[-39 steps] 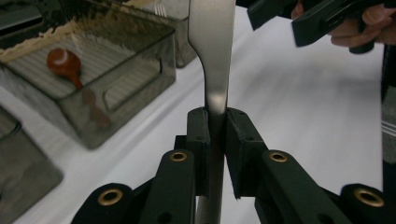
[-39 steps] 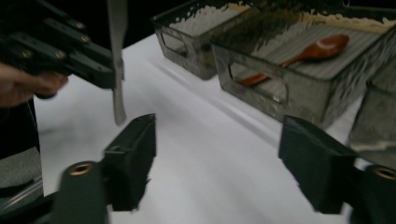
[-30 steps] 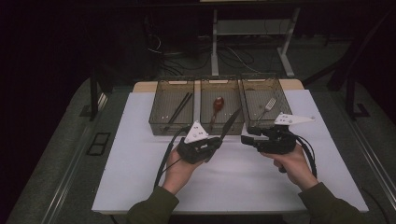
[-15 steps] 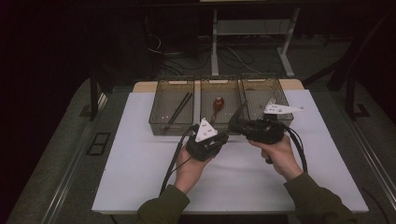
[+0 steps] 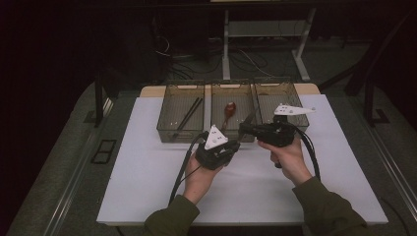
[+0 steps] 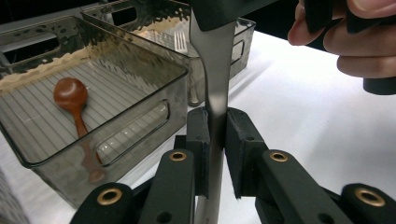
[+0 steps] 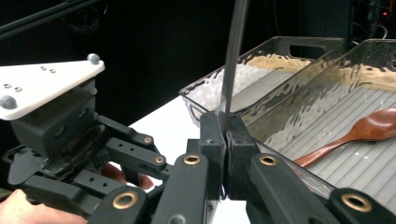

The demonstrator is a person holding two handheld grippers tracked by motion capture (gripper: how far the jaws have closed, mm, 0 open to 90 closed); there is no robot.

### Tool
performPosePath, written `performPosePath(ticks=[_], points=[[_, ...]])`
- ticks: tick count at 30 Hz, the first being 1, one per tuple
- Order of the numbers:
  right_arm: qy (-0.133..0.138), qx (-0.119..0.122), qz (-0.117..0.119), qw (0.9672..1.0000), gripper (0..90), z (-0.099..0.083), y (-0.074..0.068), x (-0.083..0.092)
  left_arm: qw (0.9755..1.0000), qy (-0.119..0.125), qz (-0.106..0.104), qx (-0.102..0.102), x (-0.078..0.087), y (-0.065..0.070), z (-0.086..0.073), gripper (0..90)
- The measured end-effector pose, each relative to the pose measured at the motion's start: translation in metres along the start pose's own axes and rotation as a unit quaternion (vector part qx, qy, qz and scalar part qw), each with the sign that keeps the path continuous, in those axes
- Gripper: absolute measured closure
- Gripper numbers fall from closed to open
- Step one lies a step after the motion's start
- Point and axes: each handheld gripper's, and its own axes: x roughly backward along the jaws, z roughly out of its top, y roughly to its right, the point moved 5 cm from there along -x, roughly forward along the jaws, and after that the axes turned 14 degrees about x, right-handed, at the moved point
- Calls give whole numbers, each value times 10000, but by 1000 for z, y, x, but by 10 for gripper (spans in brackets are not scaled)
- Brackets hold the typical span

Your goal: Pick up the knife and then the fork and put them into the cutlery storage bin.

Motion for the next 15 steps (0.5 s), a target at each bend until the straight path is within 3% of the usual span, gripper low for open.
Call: performPosePath(ticks=[3, 8, 15], points=[[-17, 36, -15, 10000, 875, 0, 0, 1, 9999, 39, -108, 58, 1, 0, 1, 778], [-55, 111, -115, 9999, 875, 1, 4, 5, 9997, 85, -216, 22, 7, -4, 0, 617], [-206, 173, -261, 9993, 875, 1, 12, 15, 9995, -66, -293, -17, 27, -21, -14, 494]])
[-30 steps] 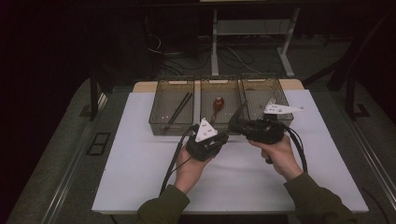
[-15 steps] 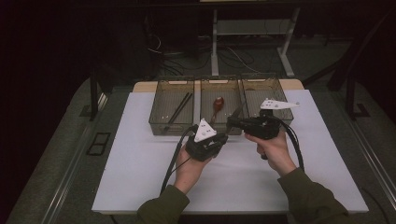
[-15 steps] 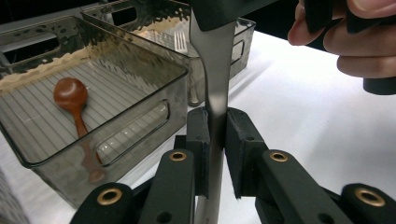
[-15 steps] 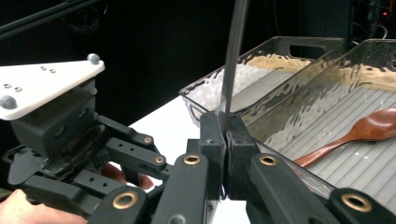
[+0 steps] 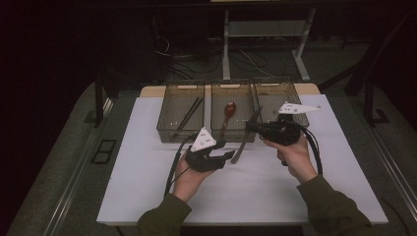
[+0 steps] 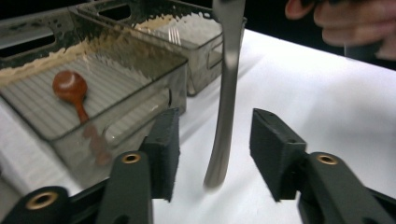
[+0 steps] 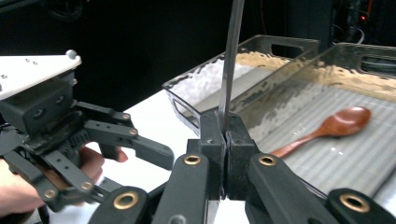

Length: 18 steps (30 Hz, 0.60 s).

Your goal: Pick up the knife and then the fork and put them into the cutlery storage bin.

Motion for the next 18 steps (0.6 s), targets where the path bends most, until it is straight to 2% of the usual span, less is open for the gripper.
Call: performPosePath(ticks=[6, 8, 11, 18], points=[[-158, -13, -167, 9997, 875, 1, 15, 15, 9999, -77, -112, 86, 22, -12, -15, 404], [-198, -86, -221, 9995, 875, 3, 21, 23, 9998, -93, -152, 117, 29, -16, -19, 373], [-208, -52, -332, 9992, 875, 7, 29, 34, 9994, -88, -286, 186, 39, -22, -28, 322], [-212, -59, -642, 9977, 876, 18, 49, 60, 9991, -204, -293, 246, 56, -33, -49, 215]])
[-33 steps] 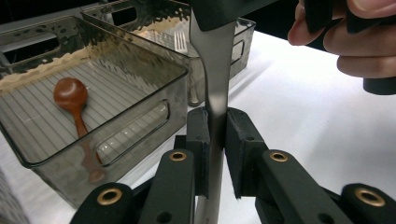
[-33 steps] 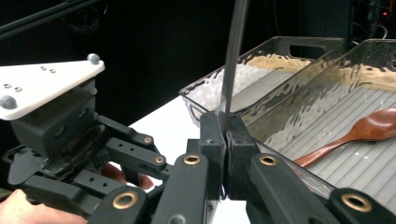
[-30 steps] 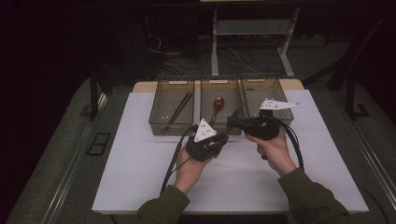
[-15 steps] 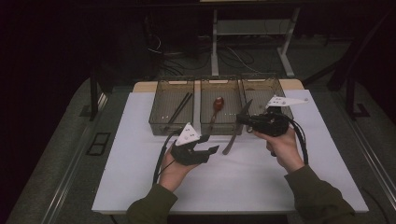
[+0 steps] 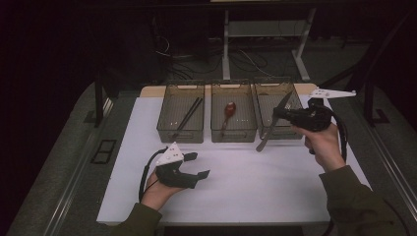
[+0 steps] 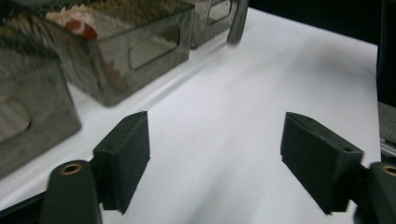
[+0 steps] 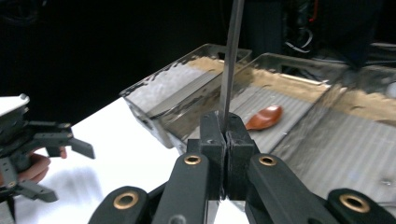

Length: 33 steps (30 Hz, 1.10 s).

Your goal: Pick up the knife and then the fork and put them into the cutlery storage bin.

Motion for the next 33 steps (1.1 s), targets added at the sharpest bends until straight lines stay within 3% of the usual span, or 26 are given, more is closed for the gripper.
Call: performPosePath(ticks=[8, 12, 17, 25, 33], points=[[20, 87, -359, 9993, 876, 21, 23, 23, 9998, -14, 137, 142, 15, -11, -19, 106], [90, 133, -549, 9984, 876, 35, 37, 33, 9995, -27, 283, 159, 19, -15, -24, 9], [54, 157, -830, 9964, 876, 43, 56, 40, 9993, 1, 353, 114, 20, -13, -24, 0], [-160, 5, -1188, 9928, 876, 33, 89, 36, 9994, -51, 318, 106, 18, -12, -25, 0], [-562, -46, -1428, 9881, 876, 14, 108, 30, 9996, -47, 252, 85, 18, -10, -25, 0]])
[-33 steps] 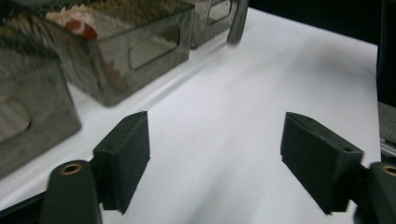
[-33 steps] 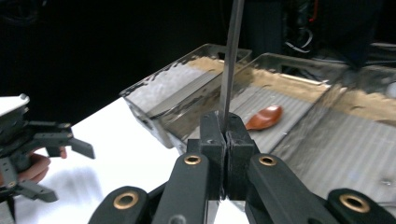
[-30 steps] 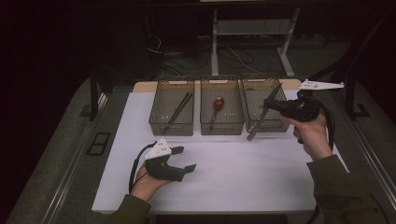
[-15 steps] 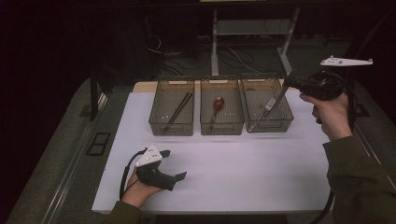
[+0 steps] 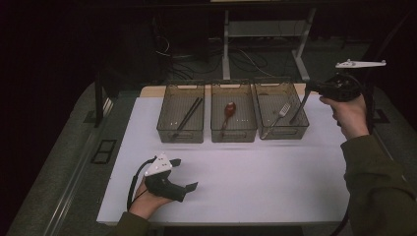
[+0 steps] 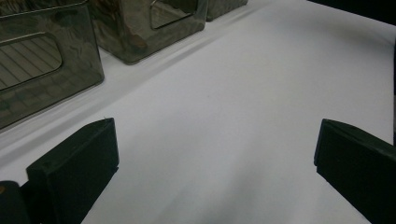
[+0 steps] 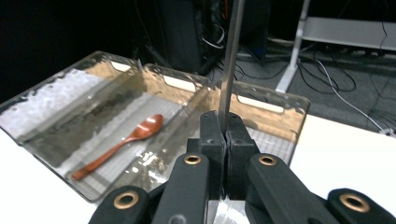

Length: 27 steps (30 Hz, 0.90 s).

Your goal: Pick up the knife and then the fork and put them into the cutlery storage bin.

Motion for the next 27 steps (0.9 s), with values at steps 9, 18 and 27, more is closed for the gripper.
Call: performPosePath(ticks=[9, 18, 27], points=[[-324, 37, -121, 9994, 876, -18, 10, -8, 10000, -27, -25, -29, 0, 0, 0, 0], [-627, 96, -141, 9979, 876, -29, 12, -13, 9999, -84, -83, -68, -1, 2, -1, 0], [-790, 179, -148, 9966, 875, -35, 13, -21, 9999, -78, -103, -70, -1, 2, -1, 0]])
